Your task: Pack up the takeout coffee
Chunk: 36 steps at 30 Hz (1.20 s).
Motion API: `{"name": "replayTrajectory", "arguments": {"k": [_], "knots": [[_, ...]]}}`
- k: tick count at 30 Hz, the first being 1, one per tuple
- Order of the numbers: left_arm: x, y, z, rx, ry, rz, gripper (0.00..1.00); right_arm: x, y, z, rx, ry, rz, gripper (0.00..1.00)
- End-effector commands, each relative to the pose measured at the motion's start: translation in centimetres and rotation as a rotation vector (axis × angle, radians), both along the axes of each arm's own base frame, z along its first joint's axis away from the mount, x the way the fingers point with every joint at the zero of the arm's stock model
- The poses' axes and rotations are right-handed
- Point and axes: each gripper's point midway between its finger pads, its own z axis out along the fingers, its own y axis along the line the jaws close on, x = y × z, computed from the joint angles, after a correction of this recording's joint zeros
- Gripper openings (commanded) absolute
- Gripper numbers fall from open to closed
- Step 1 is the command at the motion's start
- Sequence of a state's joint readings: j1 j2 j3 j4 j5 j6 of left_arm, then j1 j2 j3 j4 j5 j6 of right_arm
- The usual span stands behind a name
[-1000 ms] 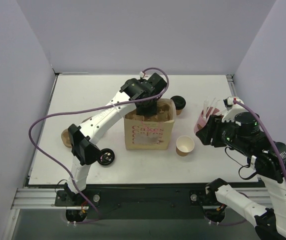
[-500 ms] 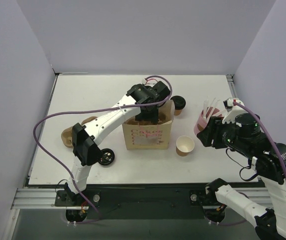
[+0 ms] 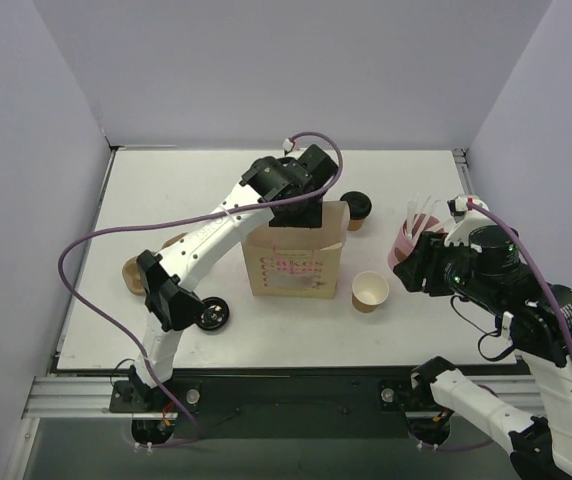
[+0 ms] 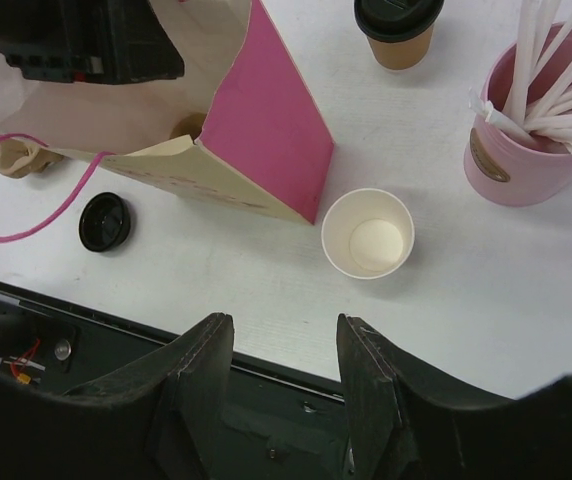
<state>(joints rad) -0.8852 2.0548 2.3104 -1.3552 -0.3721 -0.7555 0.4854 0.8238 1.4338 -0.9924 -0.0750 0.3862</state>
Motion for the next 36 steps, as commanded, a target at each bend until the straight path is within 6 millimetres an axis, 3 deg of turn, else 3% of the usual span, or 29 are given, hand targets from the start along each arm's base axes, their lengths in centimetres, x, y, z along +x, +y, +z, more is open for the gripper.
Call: {"name": "replayTrajectory", "arguments": {"k": [1,8,11,14,18,19,21,22,29,30,33,36], "knots": [[-2.7,3.8,4.9,0.009,0.024,-0.037,0.68,0.4,0.0,0.4,0.024,0.016,-0.048,0.46],[-2.1,3.6,8.9,-0.146,-0.044,-0.104,0.67,1.6,0.1,1.1,0.034,0.017,-0.096,0.46],[-1.9,5.0,10.9,-0.175,-0.102,-0.100,0.67,2.2,0.4,1.1,0.042,0.032,-0.118,0.45],[-1.3,7.9,12.0,-0.160,-0.141,-0.052,0.66,2.8,0.7,1.0,0.052,0.050,-0.137,0.45],[-1.5,12.3,11.6,-0.076,-0.164,-0.015,0.65,4.0,0.8,0.8,0.041,0.068,-0.180,0.45],[-1.5,12.9,10.1,-0.038,-0.140,-0.013,0.65,4.2,0.9,0.8,0.042,0.072,-0.183,0.45],[-2.1,14.2,10.0,-0.016,-0.153,-0.019,0.64,4.7,1.1,0.7,0.043,0.082,-0.198,0.45],[-1.8,14.6,8.4,0.007,-0.130,-0.015,0.64,5.0,1.2,0.6,0.044,0.085,-0.200,0.45],[-2.1,15.1,4.6,-0.036,-0.083,-0.057,0.60,5.9,2.5,0.2,0.076,0.119,-0.213,0.45],[-2.0,14.0,5.0,-0.085,-0.098,-0.108,0.60,6.0,2.6,0.1,0.076,0.124,-0.215,0.45],[-1.6,13.4,5.4,-0.105,-0.120,-0.136,0.59,6.0,2.8,-0.6,0.070,0.142,-0.217,0.45],[-1.3,14.3,6.4,-0.083,-0.142,-0.088,0.59,6.0,2.9,-0.8,0.074,0.150,-0.221,0.45]]}}
